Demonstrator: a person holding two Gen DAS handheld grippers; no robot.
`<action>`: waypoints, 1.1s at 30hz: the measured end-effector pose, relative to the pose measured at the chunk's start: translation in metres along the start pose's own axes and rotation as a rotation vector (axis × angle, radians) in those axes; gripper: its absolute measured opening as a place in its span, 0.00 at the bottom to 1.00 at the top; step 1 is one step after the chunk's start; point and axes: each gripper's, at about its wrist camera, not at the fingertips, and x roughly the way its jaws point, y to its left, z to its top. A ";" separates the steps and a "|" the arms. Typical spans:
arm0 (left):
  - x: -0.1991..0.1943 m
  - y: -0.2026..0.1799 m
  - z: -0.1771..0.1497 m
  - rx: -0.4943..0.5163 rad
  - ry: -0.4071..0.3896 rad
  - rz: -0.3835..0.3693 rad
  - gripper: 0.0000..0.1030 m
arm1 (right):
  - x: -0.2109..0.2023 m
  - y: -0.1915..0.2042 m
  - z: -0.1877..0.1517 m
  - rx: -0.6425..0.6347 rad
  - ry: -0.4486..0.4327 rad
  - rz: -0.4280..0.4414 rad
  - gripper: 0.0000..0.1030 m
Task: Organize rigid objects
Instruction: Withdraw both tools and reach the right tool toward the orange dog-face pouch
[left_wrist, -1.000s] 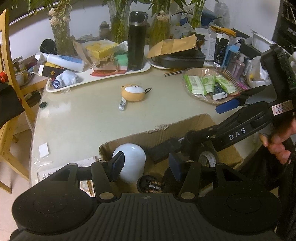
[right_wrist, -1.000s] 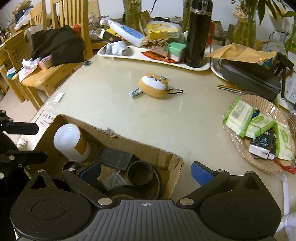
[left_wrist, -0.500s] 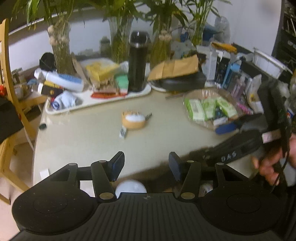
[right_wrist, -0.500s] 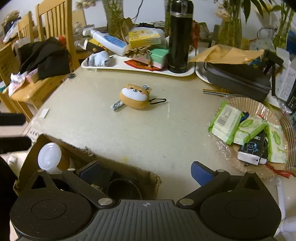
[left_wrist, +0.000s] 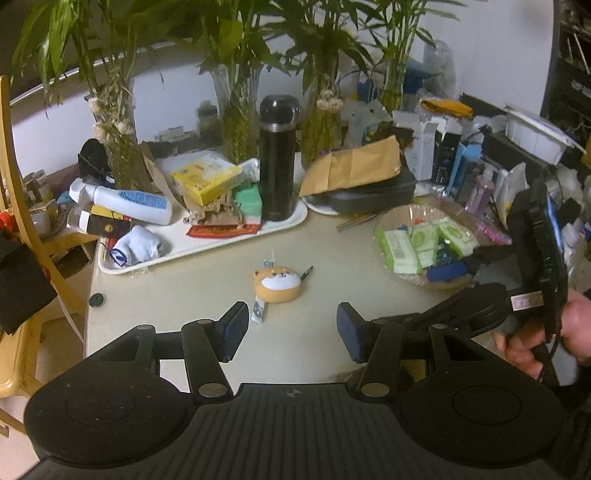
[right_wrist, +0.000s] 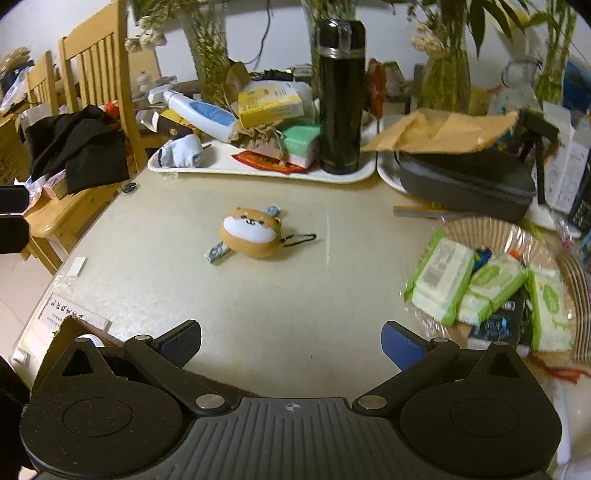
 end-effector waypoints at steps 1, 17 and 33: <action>0.002 -0.001 -0.001 0.005 0.006 -0.002 0.51 | 0.001 0.002 0.001 -0.015 0.001 0.004 1.00; 0.024 0.013 -0.004 -0.018 0.024 0.011 0.51 | 0.023 0.011 0.018 -0.076 -0.002 0.075 1.00; 0.041 0.033 -0.021 -0.080 0.053 0.047 0.51 | 0.057 0.011 0.041 -0.043 0.021 0.164 1.00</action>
